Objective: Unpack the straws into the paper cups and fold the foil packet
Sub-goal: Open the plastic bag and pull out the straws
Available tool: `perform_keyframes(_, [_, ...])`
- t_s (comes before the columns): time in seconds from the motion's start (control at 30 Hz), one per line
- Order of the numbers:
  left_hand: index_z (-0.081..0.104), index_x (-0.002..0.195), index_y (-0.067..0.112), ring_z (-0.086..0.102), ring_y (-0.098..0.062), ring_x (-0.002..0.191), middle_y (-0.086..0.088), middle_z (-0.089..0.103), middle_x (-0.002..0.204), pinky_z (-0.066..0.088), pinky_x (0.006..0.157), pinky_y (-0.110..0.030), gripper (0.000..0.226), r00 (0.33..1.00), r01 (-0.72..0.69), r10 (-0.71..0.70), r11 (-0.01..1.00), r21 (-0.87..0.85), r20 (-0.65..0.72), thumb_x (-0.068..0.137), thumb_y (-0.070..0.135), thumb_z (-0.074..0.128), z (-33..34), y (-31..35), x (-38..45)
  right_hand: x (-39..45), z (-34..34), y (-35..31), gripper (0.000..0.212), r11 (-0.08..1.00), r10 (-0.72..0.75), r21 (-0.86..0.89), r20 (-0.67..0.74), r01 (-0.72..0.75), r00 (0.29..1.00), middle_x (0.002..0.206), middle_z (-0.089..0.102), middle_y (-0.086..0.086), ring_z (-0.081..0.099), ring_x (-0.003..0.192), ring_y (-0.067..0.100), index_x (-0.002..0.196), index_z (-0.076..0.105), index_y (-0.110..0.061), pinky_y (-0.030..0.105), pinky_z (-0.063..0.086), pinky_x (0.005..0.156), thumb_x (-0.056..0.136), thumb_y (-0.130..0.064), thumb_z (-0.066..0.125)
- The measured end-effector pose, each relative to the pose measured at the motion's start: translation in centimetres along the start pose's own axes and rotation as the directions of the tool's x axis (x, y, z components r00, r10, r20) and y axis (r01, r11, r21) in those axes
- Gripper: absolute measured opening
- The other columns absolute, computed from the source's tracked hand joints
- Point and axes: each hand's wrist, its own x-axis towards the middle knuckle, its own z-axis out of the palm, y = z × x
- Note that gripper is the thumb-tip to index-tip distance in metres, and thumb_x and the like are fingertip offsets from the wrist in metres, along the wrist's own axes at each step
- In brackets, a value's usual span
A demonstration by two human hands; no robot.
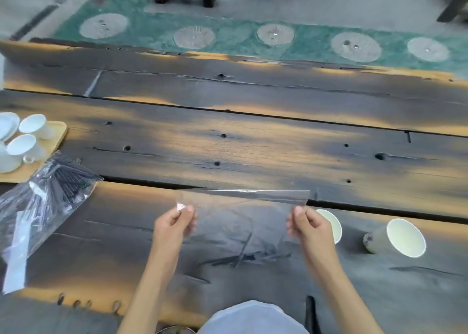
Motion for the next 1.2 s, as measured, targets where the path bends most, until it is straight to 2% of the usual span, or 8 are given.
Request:
perform_keyframes(0.3, [0.064,0.072,0.0,0.053,-0.022,0.07,-0.009,0.059,0.069,0.046,0.07,-0.035,0.038,0.985,-0.096,0.092,0.995,0.019,0.148,0.083,0.035,0.071,4.0,0.4,-11.1,-6.4,-10.7,-2.7,0.033,0.999,0.002,0.042,-0.049,0.0,0.999,0.062,0.055,0.005,0.046,0.059,0.02,0.065,0.062,-0.011,0.031,0.038,0.059,0.097,-0.016,0.059])
perform_keyframes(0.43, [0.066,0.093,0.0,0.058,-0.026,0.073,-0.011,0.07,0.077,0.048,0.072,-0.04,0.016,0.989,-0.128,0.132,0.99,-0.067,0.071,0.083,0.009,0.075,7.5,0.7,-16.0,-8.8,-15.2,-4.1,0.031,0.998,-0.01,0.066,-0.062,0.014,0.998,0.062,0.051,0.009,0.041,0.055,0.021,0.069,0.053,0.002,0.029,0.035,0.052,0.097,-0.011,0.056])
perform_keyframes(0.57, [0.049,0.132,0.025,0.061,-0.021,0.071,-0.021,0.068,0.085,0.054,0.067,-0.031,0.056,0.973,-0.219,0.224,0.972,-0.086,0.055,0.088,-0.007,0.064,10.0,2.1,-20.3,-10.9,-18.7,-5.5,0.029,0.997,0.008,0.072,-0.056,-0.004,0.998,0.061,0.052,0.007,0.04,0.055,0.02,0.068,0.059,-0.012,0.024,0.034,0.049,0.097,-0.01,0.055])
perform_keyframes(0.7, [0.065,0.113,0.033,0.06,-0.025,0.073,-0.025,0.065,0.09,0.054,0.066,-0.023,0.046,0.929,-0.328,0.328,0.944,-0.03,0.172,0.082,0.0,0.072,10.3,3.6,-22.7,-12.6,-20.7,-6.3,0.024,0.997,-0.032,0.069,-0.106,0.04,0.994,0.064,0.057,0.009,0.046,0.053,0.019,0.075,0.059,-0.013,0.026,0.036,0.048,0.096,-0.004,0.055])
perform_keyframes(0.83, [0.073,0.101,0.032,0.066,-0.021,0.076,-0.012,0.073,0.092,0.055,0.068,-0.024,0.031,0.916,-0.337,0.321,0.941,0.027,0.242,0.077,0.014,0.07,10.5,4.7,-24.2,-14.5,-20.2,-7.7,0.042,0.926,-0.313,-0.305,-0.299,0.221,0.901,0.115,0.06,0.003,0.06,0.105,0.017,0.116,0.053,-0.033,0.028,0.05,0.09,0.09,-0.004,0.068])
perform_keyframes(0.93, [0.073,0.104,0.03,0.068,-0.016,0.075,-0.01,0.074,0.091,0.054,0.065,-0.024,0.032,0.9,-0.344,0.329,0.939,0.0,0.284,0.077,0.013,0.071,11.2,5.1,-24.9,-15.8,-17.4,-10.8,0.031,0.599,-0.665,-0.605,-0.012,0.524,0.746,0.117,0.058,0.001,0.054,0.112,0.018,0.119,0.059,-0.016,0.028,0.041,0.1,0.089,-0.019,0.065])
perform_keyframes(1.0, [0.072,0.105,0.025,0.067,-0.014,0.073,-0.011,0.074,0.086,0.053,0.065,-0.022,0.029,0.883,-0.346,0.335,0.938,-0.025,0.33,0.078,0.014,0.072,11.8,5.1,-25.0,-16.0,-14.9,-11.9,0.023,0.474,-0.661,-0.557,0.287,0.682,0.694,0.111,0.063,0.001,0.058,0.11,0.018,0.107,0.069,-0.01,0.03,0.043,0.097,0.09,-0.024,0.063])
perform_keyframes(1.2, [0.063,0.109,0.03,0.064,-0.026,0.071,-0.017,0.07,0.078,0.053,0.066,-0.035,0.03,0.83,-0.371,0.371,0.925,-0.084,0.416,0.081,0.026,0.073,11.8,5.6,-24.9,-15.2,-9.5,-11.6,0.018,0.588,-0.488,-0.376,0.541,0.716,0.685,0.108,0.063,-0.005,0.06,0.103,0.013,0.103,0.07,-0.014,0.028,0.048,0.087,0.091,-0.027,0.069])
